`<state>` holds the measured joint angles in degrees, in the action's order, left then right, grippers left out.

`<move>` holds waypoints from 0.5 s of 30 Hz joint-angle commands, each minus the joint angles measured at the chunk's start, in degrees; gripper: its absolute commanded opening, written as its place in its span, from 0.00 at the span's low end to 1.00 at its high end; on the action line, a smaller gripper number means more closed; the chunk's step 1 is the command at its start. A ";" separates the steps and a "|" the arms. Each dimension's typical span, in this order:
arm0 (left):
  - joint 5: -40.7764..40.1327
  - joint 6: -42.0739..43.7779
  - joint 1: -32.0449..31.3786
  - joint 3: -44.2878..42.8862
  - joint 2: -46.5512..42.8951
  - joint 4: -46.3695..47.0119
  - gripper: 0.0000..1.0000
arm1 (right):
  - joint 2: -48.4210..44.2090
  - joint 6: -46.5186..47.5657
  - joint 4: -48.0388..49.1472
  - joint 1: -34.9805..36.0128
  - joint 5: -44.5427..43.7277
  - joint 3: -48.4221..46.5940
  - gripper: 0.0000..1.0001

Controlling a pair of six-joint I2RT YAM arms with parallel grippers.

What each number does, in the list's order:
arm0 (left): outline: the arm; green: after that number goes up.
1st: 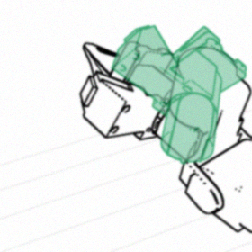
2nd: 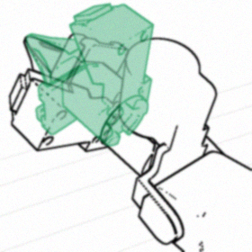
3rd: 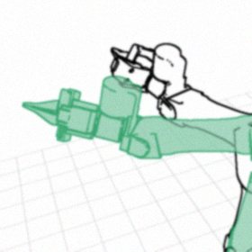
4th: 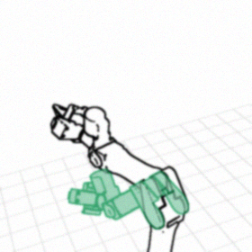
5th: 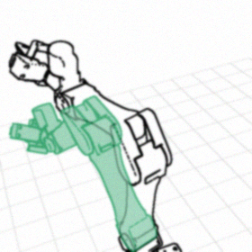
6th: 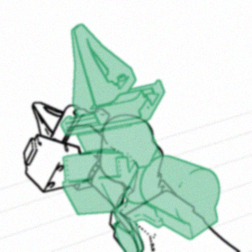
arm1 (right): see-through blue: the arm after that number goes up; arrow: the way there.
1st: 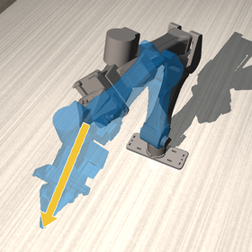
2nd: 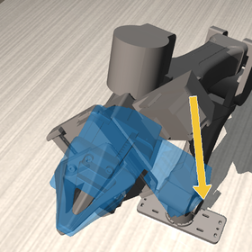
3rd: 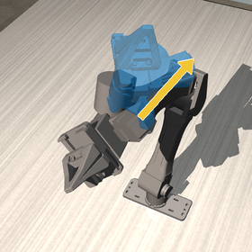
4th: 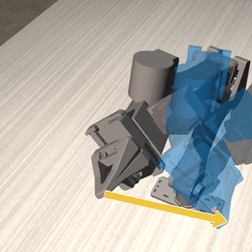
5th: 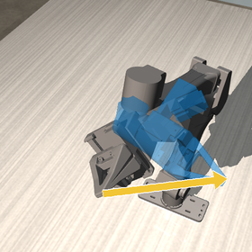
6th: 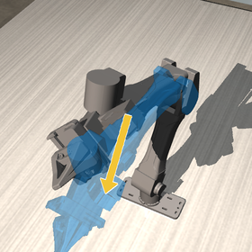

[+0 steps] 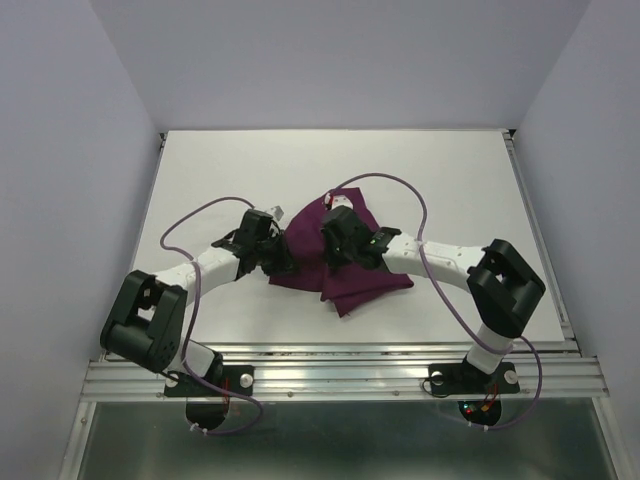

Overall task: Prepare the surgical pack
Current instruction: Pack the surgical kit at the center of the board.

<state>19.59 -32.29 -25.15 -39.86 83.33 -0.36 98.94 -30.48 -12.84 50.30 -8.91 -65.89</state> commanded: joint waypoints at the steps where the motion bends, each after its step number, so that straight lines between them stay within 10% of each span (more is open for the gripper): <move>1: -5.44 4.25 1.85 -2.15 -6.67 -9.56 0.00 | 0.20 4.98 -5.16 0.23 5.38 -2.84 0.15; 8: -3.95 3.64 2.12 -3.21 -8.36 -9.75 0.00 | -0.94 9.03 -10.45 0.23 0.04 -4.69 0.68; 15: -0.70 2.15 2.03 -0.84 -1.60 -2.37 0.00 | 2.48 9.47 -11.24 0.23 -4.19 -10.13 0.69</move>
<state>17.10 -29.85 -23.05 -41.28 79.20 -7.05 99.83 -22.33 -24.03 50.33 -9.91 -71.90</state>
